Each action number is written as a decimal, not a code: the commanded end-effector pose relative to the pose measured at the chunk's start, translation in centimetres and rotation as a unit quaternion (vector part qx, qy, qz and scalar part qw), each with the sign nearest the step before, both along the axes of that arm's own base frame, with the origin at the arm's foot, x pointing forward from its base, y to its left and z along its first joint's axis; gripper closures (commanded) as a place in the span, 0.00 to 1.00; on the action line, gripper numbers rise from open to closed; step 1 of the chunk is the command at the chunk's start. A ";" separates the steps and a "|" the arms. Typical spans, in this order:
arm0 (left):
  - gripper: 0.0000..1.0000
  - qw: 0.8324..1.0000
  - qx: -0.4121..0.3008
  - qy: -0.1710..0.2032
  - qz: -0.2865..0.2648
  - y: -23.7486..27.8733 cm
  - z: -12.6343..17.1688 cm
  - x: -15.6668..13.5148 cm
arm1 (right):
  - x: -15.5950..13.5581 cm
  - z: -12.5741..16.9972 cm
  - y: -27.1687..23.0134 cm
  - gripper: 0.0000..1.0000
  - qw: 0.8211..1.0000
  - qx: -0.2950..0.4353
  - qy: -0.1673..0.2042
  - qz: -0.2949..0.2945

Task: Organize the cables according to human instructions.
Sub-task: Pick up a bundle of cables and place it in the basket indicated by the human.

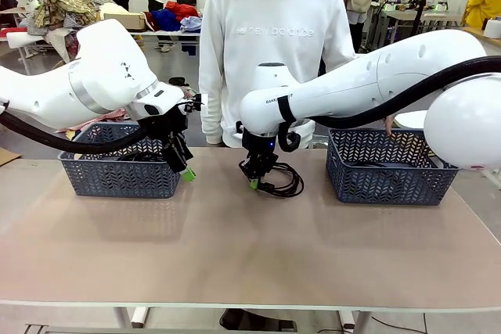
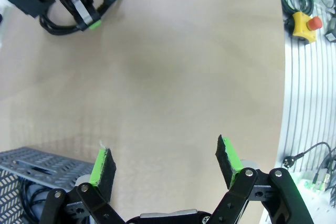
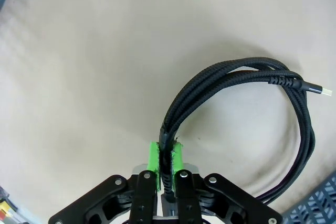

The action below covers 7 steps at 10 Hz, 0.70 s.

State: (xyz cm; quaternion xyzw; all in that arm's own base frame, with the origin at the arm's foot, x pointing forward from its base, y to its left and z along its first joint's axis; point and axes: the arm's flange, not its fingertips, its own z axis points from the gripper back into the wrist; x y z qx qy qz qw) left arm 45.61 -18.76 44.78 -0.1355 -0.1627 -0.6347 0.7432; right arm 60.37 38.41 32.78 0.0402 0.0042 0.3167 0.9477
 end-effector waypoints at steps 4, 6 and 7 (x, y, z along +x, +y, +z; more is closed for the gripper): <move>0.00 1.000 0.000 -0.001 -0.001 0.3 0.0 0.0 | -2.0 9.0 -3.0 1.00 0.992 -0.021 0.007 0.125; 0.00 1.000 0.000 -0.001 -0.001 0.3 0.0 0.0 | -2.3 12.5 -5.0 1.00 0.984 -0.015 0.016 0.176; 0.00 1.000 0.000 -0.001 -0.001 0.3 0.0 0.0 | -2.1 14.0 -6.0 1.00 0.981 -0.013 0.017 0.194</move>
